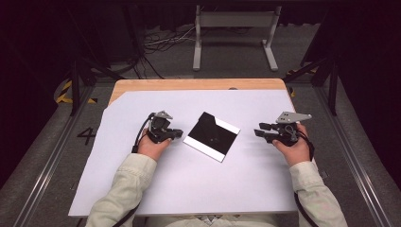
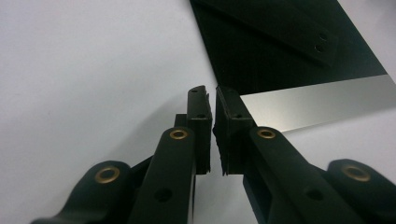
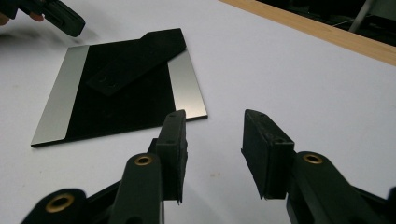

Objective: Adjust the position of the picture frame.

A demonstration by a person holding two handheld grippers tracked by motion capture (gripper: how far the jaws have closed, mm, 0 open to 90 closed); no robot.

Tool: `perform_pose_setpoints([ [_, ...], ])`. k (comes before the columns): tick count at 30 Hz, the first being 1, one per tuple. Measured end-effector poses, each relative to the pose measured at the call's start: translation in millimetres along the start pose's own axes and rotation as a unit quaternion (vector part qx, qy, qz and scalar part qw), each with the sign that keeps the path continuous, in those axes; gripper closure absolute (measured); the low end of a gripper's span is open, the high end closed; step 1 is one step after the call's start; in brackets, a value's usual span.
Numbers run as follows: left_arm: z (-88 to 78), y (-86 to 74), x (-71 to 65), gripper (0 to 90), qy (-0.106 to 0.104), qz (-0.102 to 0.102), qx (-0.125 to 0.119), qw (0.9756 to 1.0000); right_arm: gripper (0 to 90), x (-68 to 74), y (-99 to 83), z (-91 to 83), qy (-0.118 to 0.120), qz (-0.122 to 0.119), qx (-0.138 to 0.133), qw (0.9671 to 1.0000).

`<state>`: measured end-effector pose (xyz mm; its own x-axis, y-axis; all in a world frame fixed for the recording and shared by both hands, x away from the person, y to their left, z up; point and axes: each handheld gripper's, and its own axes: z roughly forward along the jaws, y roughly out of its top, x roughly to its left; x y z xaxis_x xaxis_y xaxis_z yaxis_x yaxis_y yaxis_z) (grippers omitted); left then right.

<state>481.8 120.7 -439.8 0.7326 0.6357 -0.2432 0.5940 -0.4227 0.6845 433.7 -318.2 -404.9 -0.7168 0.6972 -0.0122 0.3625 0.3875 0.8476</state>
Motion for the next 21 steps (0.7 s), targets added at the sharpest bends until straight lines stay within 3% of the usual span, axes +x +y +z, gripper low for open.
perform_pose_setpoints([
  [8,10.4,3.6,2.9,89.9,-0.023,-0.019,0.022,0.9993,59.4,0.2,-3.7,-8.2,-0.010,0.003,0.000,0.9999],
  [13,12.5,4.6,0.8,89.8,-0.036,-0.010,0.036,0.9987,58.5,0.0,-4.4,-12.1,-0.013,0.006,-0.002,0.9999],
  [18,12.5,3.6,3.8,90.0,-0.048,-0.019,0.037,0.9980,58.1,-0.6,-4.7,-13.3,-0.015,0.007,-0.001,0.9999],
  [21,13.3,3.7,1.9,90.0,-0.066,-0.014,0.046,0.9967,57.5,-0.7,-4.2,-14.4,-0.015,0.010,-0.001,0.9998],
])
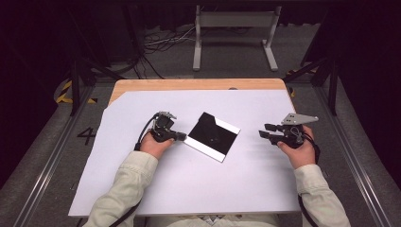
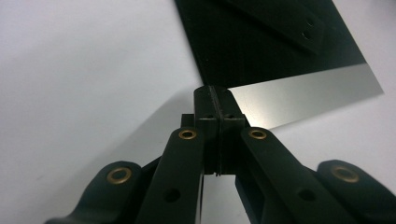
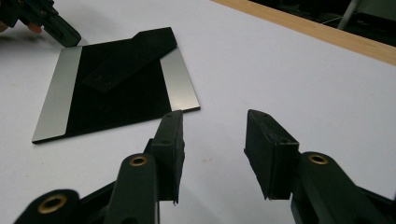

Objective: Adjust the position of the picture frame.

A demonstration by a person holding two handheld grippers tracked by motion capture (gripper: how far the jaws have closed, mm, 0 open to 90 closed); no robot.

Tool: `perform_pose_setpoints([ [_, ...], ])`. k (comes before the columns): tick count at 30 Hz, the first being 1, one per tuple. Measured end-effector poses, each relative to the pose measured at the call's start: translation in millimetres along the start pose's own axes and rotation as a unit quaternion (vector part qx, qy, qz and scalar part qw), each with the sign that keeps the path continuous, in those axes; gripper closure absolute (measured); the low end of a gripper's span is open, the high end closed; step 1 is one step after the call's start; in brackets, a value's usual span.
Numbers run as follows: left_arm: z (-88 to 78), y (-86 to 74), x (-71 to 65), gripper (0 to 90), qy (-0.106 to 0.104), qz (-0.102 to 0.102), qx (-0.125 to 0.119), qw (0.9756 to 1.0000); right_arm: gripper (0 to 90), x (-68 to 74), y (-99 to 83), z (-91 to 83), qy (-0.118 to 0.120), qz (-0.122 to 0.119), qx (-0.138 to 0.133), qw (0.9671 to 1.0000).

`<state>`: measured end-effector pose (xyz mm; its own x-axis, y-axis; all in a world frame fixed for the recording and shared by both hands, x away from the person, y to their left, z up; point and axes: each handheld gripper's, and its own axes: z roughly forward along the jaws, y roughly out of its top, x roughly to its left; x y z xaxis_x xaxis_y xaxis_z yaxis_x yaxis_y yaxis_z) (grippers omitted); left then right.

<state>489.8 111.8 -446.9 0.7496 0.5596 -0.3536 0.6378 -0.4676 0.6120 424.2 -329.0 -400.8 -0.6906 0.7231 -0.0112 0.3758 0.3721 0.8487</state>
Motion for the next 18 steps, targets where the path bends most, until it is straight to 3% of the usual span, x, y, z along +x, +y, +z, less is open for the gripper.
perform_pose_setpoints([
  [8,7.2,3.2,-15.3,90.0,-0.025,0.024,0.027,0.9990,57.0,0.3,0.6,-1.0,0.001,0.002,0.000,1.0000],
  [18,22.2,9.3,-45.9,90.0,-0.049,0.073,0.064,0.9941,57.3,3.2,3.2,-2.2,0.008,0.004,0.002,1.0000],
])
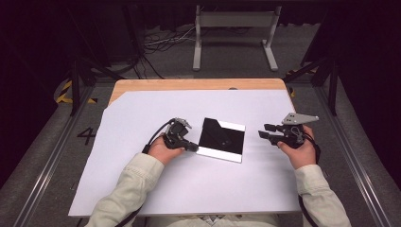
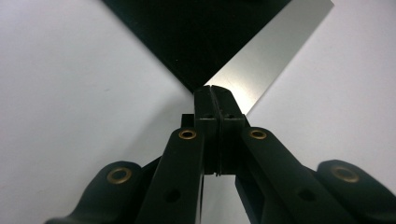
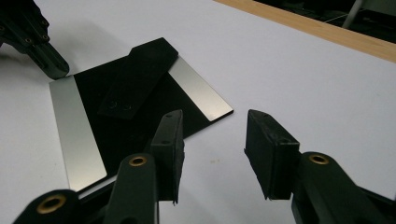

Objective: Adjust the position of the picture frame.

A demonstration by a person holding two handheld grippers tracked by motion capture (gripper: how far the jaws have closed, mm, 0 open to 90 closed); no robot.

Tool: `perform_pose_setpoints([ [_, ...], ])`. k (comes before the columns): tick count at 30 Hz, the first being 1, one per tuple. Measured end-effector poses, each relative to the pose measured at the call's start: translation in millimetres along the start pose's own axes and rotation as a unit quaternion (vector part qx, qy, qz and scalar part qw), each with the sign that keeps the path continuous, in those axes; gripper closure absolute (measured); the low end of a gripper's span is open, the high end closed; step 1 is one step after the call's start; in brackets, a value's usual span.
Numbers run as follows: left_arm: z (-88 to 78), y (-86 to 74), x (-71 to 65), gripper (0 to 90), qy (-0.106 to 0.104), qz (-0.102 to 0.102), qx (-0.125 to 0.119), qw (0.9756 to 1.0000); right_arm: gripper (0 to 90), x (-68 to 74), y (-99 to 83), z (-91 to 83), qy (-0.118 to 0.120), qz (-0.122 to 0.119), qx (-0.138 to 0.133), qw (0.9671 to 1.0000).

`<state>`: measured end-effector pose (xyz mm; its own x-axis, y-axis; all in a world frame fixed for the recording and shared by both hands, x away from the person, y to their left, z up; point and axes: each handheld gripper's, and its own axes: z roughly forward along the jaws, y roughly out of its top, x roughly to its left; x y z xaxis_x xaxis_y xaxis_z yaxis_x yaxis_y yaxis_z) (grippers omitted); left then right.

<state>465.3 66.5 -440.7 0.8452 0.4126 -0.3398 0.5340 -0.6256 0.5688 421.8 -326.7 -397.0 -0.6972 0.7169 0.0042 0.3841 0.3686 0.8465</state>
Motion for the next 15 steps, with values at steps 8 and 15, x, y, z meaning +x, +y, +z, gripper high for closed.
perform_pose_setpoints([
  [8,14.7,7.9,-21.1,90.0,-0.006,0.032,0.008,0.9994,57.4,1.0,-0.4,1.3,0.001,0.001,0.006,1.0000],
  [15,26.3,12.1,-35.5,90.0,0.000,0.055,-0.002,0.9985,65.0,2.7,-0.8,3.6,0.009,0.005,0.017,0.9998],
])
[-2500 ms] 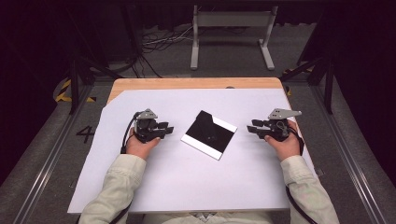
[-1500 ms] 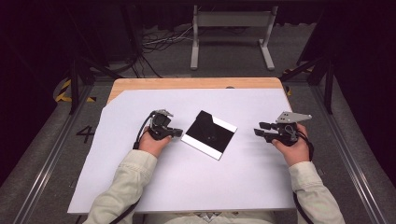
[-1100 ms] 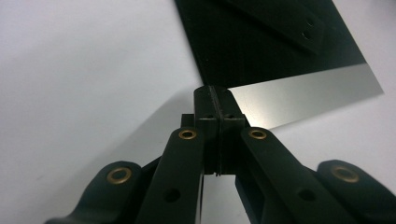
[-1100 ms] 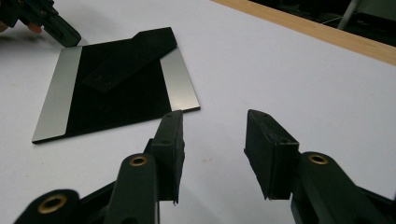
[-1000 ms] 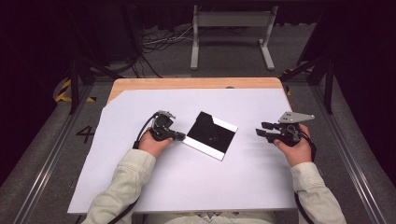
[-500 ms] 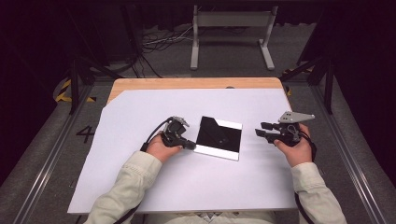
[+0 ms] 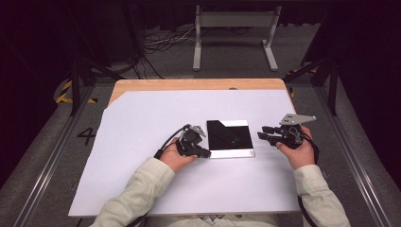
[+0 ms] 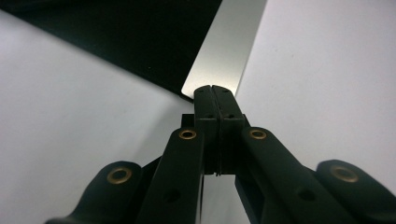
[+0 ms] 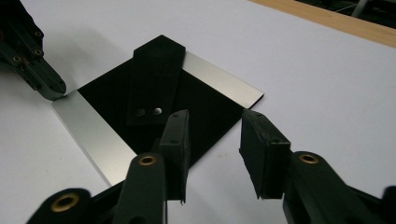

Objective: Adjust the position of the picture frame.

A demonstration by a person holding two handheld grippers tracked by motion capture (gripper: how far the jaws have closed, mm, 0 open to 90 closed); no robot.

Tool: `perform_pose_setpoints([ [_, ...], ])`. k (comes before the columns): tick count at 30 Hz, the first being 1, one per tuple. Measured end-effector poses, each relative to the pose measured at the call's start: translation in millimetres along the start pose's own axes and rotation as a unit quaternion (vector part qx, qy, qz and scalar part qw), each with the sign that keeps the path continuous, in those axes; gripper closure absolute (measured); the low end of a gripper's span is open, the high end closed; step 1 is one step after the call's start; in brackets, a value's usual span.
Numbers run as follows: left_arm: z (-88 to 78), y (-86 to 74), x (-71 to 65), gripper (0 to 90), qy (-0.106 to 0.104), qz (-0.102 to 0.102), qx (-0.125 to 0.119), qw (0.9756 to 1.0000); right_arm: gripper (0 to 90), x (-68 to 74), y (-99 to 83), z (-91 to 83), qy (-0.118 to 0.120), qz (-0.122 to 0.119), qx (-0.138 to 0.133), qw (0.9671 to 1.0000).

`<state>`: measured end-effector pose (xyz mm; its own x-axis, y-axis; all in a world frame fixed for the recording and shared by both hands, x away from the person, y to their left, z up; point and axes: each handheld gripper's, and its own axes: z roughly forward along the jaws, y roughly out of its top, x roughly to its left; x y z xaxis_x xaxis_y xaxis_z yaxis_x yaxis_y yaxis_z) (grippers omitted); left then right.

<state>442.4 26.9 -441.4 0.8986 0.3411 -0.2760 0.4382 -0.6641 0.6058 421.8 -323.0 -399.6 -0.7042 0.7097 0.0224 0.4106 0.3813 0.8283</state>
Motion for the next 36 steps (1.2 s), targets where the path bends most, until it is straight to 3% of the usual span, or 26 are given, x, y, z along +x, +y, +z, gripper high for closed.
perform_pose_setpoints([
  [6,10.3,5.9,-9.2,90.0,0.002,0.007,-0.013,0.9999,69.1,2.5,1.3,2.0,0.007,0.003,0.008,0.9999],
  [14,3.3,2.0,-6.5,89.5,0.012,0.001,-0.021,0.9997,76.2,5.0,5.1,4.2,0.005,-0.009,0.013,0.9999],
  [27,-34.5,-25.9,3.5,79.1,0.050,-0.022,-0.055,0.9970,86.2,13.3,29.7,23.5,0.027,-0.011,0.033,0.9990],
  [36,-53.6,-43.1,4.5,73.3,0.059,-0.027,-0.071,0.9954,88.0,19.1,52.4,41.3,0.039,-0.016,0.051,0.9978],
])
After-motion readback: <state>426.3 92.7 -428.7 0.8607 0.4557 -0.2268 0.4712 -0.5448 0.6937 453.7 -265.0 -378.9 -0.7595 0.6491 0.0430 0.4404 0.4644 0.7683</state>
